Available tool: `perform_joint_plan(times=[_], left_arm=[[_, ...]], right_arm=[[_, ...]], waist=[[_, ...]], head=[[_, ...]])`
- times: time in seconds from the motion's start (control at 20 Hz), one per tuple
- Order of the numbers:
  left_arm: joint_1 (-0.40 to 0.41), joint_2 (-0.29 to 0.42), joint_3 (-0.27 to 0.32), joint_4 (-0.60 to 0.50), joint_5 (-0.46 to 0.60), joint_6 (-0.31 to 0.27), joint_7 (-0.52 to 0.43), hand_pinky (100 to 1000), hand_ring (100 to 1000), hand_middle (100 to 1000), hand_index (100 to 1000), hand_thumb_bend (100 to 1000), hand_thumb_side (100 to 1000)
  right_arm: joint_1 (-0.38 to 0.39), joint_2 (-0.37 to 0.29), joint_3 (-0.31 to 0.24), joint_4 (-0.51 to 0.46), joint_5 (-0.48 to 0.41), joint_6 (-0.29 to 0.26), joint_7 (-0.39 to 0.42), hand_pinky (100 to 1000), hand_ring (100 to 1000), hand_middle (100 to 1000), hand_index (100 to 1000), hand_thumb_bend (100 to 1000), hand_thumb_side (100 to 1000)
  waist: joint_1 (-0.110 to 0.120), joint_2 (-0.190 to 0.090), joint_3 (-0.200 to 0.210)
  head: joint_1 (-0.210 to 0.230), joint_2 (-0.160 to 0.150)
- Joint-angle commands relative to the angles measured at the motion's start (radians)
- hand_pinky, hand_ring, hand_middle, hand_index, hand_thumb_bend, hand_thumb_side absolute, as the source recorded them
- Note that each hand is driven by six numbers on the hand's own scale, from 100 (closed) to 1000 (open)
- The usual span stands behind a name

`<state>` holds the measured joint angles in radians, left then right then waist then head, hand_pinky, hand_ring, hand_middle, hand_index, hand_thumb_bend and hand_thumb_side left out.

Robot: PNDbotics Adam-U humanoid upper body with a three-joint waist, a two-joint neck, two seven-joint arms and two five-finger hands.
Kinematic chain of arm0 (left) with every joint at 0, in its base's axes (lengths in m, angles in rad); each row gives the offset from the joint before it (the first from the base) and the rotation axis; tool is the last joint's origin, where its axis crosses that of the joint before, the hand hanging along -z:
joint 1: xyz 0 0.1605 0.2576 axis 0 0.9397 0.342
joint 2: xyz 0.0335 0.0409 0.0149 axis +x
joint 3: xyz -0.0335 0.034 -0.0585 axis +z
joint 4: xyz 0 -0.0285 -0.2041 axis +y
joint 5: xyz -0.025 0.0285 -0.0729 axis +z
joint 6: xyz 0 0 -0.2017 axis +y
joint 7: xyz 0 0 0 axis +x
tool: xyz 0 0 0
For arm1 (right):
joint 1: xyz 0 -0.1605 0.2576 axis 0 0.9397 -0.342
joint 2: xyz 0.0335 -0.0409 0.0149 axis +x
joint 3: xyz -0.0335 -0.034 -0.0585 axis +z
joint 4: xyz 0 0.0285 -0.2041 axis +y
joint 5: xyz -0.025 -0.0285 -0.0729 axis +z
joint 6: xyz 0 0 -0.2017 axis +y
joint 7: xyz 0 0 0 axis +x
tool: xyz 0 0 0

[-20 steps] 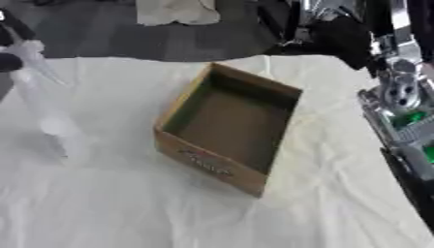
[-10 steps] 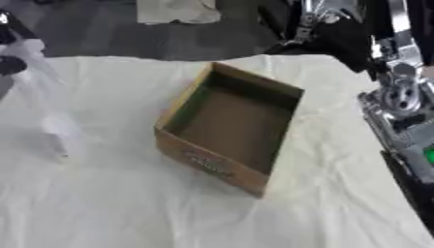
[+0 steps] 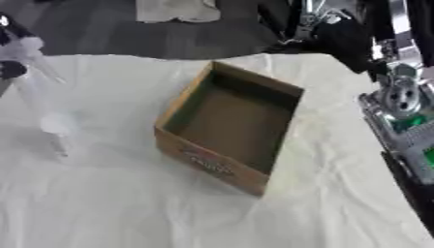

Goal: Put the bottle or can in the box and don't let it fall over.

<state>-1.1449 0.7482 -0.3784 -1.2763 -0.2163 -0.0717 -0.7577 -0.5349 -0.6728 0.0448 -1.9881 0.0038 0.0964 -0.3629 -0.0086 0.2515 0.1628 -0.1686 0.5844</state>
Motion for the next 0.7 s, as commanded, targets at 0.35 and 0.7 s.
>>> perform_joint_plan(times=[0.35, 0.7], left_arm=[[-0.011, 0.013, 0.015, 0.006, 0.013, 0.006, 0.010, 788, 613, 722, 811, 250, 498], [-0.011, 0.011, 0.015, 0.007, 0.033, 0.014, 0.019, 775, 596, 642, 758, 190, 493]], right_arm=[[-0.007, -0.011, -0.009, -0.012, -0.003, 0.002, -0.007, 900, 755, 734, 750, 100, 345], [-0.006, -0.008, -0.010, -0.012, -0.002, 0.008, -0.012, 901, 755, 732, 749, 100, 351]], waist=[[0.000, -0.012, -0.001], [-0.003, -0.010, 0.001]], head=[[0.004, -0.019], [0.004, -0.019]])
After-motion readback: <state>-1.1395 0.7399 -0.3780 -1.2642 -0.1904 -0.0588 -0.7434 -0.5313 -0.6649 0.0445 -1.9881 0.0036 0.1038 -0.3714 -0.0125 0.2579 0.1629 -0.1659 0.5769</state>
